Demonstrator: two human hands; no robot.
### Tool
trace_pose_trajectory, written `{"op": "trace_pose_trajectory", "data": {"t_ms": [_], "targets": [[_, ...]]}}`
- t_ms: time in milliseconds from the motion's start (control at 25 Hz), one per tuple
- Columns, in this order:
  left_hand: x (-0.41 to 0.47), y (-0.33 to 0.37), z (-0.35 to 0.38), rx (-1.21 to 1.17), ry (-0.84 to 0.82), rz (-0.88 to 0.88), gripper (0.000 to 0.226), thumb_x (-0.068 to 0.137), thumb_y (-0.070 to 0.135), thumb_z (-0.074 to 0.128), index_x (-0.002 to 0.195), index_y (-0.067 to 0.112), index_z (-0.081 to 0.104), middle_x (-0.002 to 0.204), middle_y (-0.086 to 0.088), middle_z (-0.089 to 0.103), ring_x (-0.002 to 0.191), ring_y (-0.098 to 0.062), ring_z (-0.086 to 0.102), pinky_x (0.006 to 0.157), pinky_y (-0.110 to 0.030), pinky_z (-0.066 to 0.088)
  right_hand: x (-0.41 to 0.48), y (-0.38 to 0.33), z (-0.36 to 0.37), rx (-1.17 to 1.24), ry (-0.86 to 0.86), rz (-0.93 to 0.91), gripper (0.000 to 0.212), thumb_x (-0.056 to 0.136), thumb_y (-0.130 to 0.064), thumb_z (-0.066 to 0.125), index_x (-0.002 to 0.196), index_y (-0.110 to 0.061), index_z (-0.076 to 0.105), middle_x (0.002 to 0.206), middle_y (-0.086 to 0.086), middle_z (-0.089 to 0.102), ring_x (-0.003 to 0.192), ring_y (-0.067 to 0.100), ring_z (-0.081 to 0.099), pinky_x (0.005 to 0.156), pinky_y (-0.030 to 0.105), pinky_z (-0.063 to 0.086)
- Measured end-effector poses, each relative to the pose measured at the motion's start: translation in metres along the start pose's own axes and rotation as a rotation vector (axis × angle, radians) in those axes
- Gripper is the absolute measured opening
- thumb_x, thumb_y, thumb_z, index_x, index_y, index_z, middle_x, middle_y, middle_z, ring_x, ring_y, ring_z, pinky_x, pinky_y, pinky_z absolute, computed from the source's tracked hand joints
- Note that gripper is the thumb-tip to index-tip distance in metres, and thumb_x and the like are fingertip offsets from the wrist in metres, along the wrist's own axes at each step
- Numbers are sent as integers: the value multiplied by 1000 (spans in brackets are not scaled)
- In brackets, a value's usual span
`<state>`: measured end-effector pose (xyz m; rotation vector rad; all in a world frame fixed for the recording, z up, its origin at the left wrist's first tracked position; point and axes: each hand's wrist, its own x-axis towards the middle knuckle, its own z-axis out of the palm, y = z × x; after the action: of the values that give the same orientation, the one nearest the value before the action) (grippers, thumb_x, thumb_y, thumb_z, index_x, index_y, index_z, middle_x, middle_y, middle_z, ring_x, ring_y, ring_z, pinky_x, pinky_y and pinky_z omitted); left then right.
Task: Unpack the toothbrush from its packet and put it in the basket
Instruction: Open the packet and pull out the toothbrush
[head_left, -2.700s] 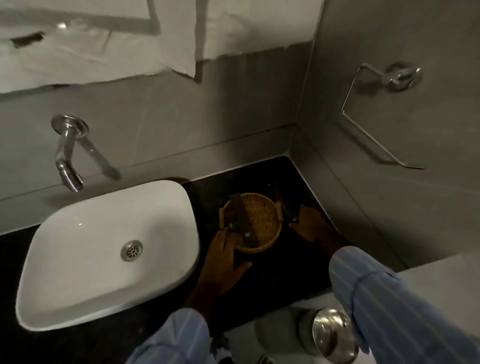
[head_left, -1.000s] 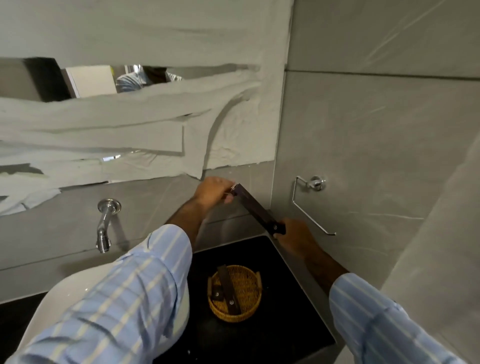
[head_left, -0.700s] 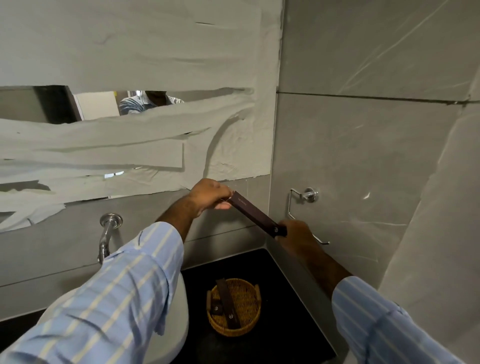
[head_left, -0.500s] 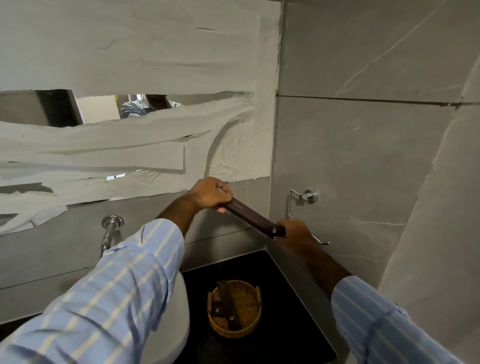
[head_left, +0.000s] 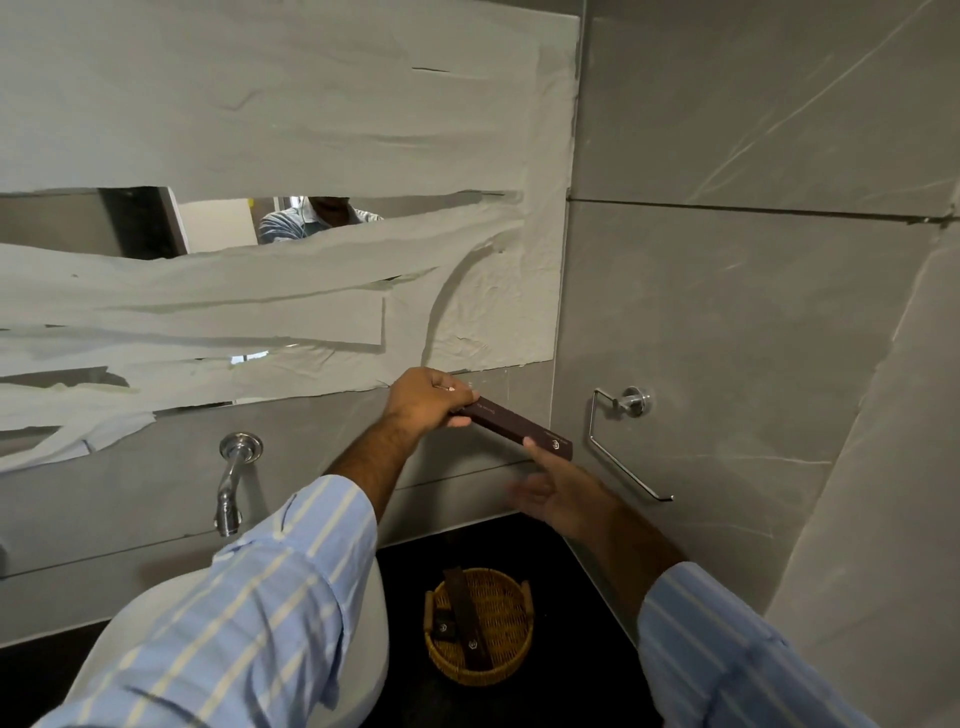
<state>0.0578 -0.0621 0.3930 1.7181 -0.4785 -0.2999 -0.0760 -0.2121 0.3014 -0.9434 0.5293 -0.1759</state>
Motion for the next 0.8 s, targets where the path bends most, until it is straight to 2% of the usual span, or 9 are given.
{"op": "trace_pose_trajectory", "data": {"t_ms": [80,160,280,400,480,520,560,680,800], "targets": [[-8,-7,4,-101,-37,-31,25,76,6,81,96,-6,71,97,-21,74,86,-29,76,66,-31,65,8,-2,16,354,-101,9,42,93,-25,63,117,8,57,100,29,70,91,36,73,80,41,61],[-16,-12,5,-238,-89,-48,27,83,0,73,105,-14,66,101,-26,69,88,-31,73,69,-29,64,14,-6,29,560,-90,-17,35,97,-15,57,120,11,52,122,30,63,113,36,65,87,39,57],[-16,-21,2,-394,-44,-53,28,88,-6,63,115,-11,62,103,-24,68,81,-27,74,77,-32,63,15,-13,36,588,-73,-55,22,97,-8,55,110,9,53,129,30,59,120,37,60,84,37,57],[-14,-29,0,-35,197,65,25,79,2,76,103,6,71,92,-6,71,81,-20,71,80,-32,62,14,-18,38,520,-42,-76,14,96,-6,55,101,8,54,112,32,63,114,40,62,89,38,56],[-15,-34,3,235,259,162,13,77,10,79,89,14,76,78,4,71,70,-8,65,74,-23,56,12,-21,41,499,-32,-100,11,96,-4,56,99,7,54,103,31,65,99,40,66,87,39,58],[-13,-36,6,231,248,151,8,79,10,76,86,14,78,73,4,72,64,-7,64,71,-22,55,13,-23,42,476,-28,-121,10,95,-3,56,99,6,55,100,30,66,94,39,67,87,40,58],[-11,-37,8,138,227,101,9,82,7,71,86,9,78,71,0,72,58,-8,65,67,-23,57,14,-25,43,439,-24,-147,10,95,-3,56,99,5,56,97,29,67,95,38,67,89,39,57],[-9,-38,13,-477,167,-151,15,87,-2,54,86,-4,68,76,-18,70,58,-19,68,63,-27,64,19,-36,44,247,-5,-261,13,95,-7,58,103,3,58,100,25,68,95,32,70,86,37,58],[-11,-41,21,-779,85,-287,14,94,3,49,88,-3,61,69,-16,72,72,-27,69,80,-36,61,21,-50,48,-32,37,-395,8,94,-12,60,96,-4,61,96,18,72,85,25,75,80,37,62]]}}
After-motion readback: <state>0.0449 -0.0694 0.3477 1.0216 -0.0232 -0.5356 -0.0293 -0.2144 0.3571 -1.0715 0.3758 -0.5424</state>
